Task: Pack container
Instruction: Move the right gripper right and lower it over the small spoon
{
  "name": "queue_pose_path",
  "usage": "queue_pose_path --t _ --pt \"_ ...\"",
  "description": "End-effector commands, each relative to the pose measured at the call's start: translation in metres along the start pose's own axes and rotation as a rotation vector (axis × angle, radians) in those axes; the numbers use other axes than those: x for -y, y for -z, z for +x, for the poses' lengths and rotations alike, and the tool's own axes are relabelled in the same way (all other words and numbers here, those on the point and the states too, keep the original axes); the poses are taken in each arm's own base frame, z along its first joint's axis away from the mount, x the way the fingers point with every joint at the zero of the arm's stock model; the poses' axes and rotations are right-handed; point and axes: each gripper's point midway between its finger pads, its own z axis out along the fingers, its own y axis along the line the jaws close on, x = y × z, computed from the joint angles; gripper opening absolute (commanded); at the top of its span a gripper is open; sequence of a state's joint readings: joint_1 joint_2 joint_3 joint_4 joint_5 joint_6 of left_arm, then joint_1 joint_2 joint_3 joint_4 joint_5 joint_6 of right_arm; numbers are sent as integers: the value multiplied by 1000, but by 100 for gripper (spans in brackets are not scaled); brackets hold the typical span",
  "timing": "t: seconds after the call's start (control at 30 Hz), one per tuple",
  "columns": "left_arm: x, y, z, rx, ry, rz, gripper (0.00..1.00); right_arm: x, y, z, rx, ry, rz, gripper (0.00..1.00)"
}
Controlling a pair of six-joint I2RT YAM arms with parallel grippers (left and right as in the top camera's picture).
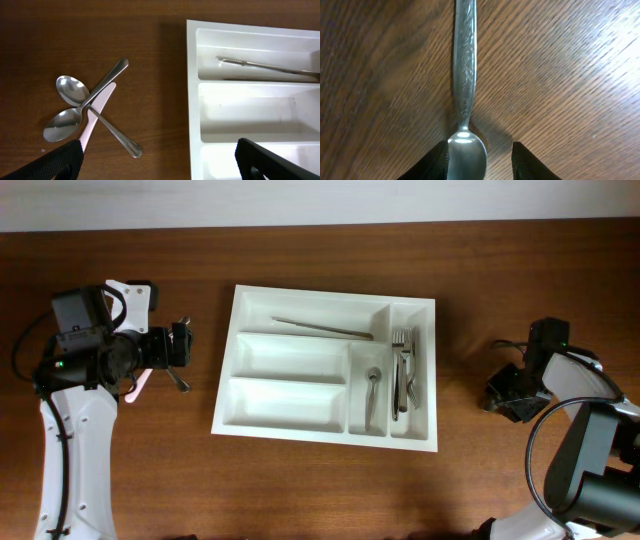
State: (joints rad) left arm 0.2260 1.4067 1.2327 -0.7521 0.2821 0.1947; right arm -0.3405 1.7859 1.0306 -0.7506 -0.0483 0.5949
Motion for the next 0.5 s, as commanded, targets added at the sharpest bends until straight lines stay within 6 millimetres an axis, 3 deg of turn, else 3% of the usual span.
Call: queue_pose_path --t 0.0,0.33,0.47 --pt "2 2 -6 17 -19 13 99 2 -6 10 -35 -10 -1 41" --pt "2 2 -6 17 -19 13 99 10 -26 25 -49 -51 -12 41" --pt "2 2 -6 17 -19 13 99 9 -26 24 -45 -51 -15 16"
